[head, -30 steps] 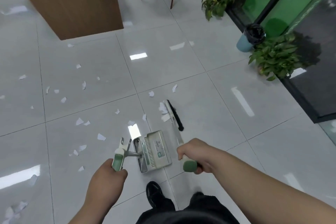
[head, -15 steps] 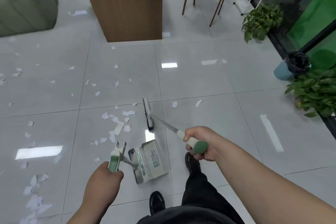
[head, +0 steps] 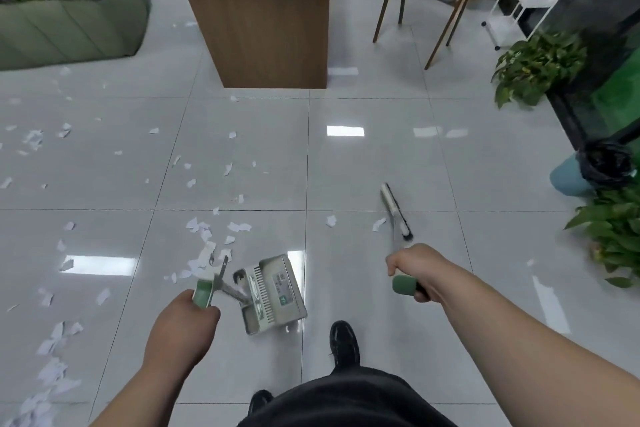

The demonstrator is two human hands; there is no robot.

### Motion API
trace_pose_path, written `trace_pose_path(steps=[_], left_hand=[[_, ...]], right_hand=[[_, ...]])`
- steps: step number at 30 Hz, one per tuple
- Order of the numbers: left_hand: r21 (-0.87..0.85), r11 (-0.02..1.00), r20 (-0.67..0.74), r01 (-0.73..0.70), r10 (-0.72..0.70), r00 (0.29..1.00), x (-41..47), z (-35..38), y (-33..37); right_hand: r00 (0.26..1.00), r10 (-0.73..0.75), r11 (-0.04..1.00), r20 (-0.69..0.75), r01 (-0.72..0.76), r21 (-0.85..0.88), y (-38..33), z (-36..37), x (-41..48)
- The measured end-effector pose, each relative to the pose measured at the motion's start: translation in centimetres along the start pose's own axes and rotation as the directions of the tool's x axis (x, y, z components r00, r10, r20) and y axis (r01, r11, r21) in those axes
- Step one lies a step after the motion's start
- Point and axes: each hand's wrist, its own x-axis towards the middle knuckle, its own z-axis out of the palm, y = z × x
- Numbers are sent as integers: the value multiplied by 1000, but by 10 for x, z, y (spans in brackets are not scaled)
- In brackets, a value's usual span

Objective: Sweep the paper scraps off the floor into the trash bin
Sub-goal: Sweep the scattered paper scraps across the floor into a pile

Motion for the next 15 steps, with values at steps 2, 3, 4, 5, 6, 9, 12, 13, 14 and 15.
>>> trace_pose_path(steps=[2, 3, 4, 5, 6, 9, 12, 13, 14, 15], left_hand=[[13, 1000, -19, 20, -20, 1000, -2, 4, 10], [15, 999, -28, 33, -33, 999, -3, 6, 14], [15, 999, -38, 51, -51, 998, -5, 7, 17], [13, 997, -48, 71, -70, 996, -6, 8, 19], [8, 996, -58, 92, -92, 994, -9, 8, 20], [-10, 989, -88, 147, -147, 985, -16, 6, 20], [-41, 978, -110, 203, -207, 972, -19, -1, 19], [-51, 973, -117, 226, -230, 966, -19, -2, 18], [-62, 967, -121, 246, -252, 960, -20, -4, 16], [-76, 962, -122, 262, -270, 955, -21, -5, 14]], right_hand=[[1000, 4, 999, 22, -3, -39, -6, -11, 13], [999, 6, 999, 43, -4, -51, -10, -14, 18], [997, 8, 998, 76, -3, -70, -14, -15, 22], [993, 9, 995, 121, 3, -99, -18, -13, 23], [986, 7, 991, 169, 16, -133, -22, -10, 23], [956, -18, 986, 292, 65, -155, -34, 11, 14], [917, -49, 991, 396, 95, -97, -57, 41, 10], [901, -56, 991, 430, 103, -87, -67, 51, 11], [887, -57, 991, 458, 106, -82, -77, 60, 14], [878, -54, 992, 475, 102, -74, -86, 67, 17]])
